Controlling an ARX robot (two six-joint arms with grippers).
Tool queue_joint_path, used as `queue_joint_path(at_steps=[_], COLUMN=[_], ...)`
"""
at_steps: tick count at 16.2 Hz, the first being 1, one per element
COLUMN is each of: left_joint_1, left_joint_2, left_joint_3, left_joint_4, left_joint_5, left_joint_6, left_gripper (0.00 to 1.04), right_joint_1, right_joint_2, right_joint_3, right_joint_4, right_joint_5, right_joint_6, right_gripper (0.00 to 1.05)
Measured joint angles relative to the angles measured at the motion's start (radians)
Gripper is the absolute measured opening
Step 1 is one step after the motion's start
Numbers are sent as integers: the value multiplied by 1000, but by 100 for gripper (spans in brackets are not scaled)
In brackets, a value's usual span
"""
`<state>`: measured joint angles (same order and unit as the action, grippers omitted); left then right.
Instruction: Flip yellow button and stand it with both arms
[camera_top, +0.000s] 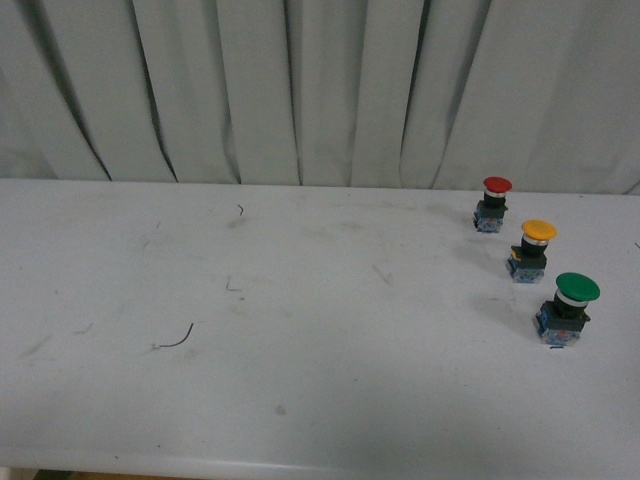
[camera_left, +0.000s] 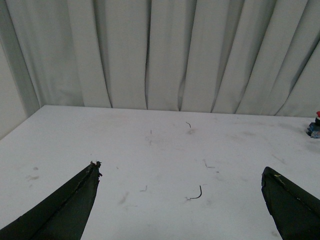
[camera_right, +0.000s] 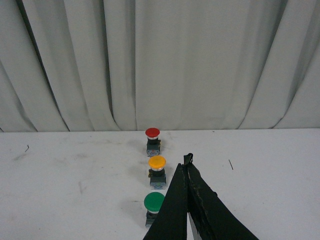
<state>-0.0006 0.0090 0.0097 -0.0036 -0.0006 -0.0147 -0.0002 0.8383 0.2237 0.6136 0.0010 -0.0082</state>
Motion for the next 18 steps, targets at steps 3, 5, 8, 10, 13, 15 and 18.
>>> queue_joint_path(at_steps=[3, 5, 8, 10, 13, 15, 18], left_joint_1=[0, 0, 0, 0, 0, 0, 0], left_joint_2=[0, 0, 0, 0, 0, 0, 0], left_joint_3=[0, 0, 0, 0, 0, 0, 0], left_joint_4=[0, 0, 0, 0, 0, 0, 0], left_joint_5=[0, 0, 0, 0, 0, 0, 0], left_joint_6=[0, 0, 0, 0, 0, 0, 0], left_gripper=[98, 98, 98, 98, 98, 98, 98], right_joint_1=[0, 0, 0, 0, 0, 0, 0], right_joint_2=[-96, -168, -264, -324, -392, -454, -540], right_joint_3=[-79, -114, -155, -171, -212, -212, -212], right_joint_4=[-26, -56, -116, -157, -171, -232, -315], right_joint_5=[0, 0, 0, 0, 0, 0, 0], right_joint_6=[0, 0, 0, 0, 0, 0, 0], right_gripper=[2, 2, 2, 2, 2, 2, 2])
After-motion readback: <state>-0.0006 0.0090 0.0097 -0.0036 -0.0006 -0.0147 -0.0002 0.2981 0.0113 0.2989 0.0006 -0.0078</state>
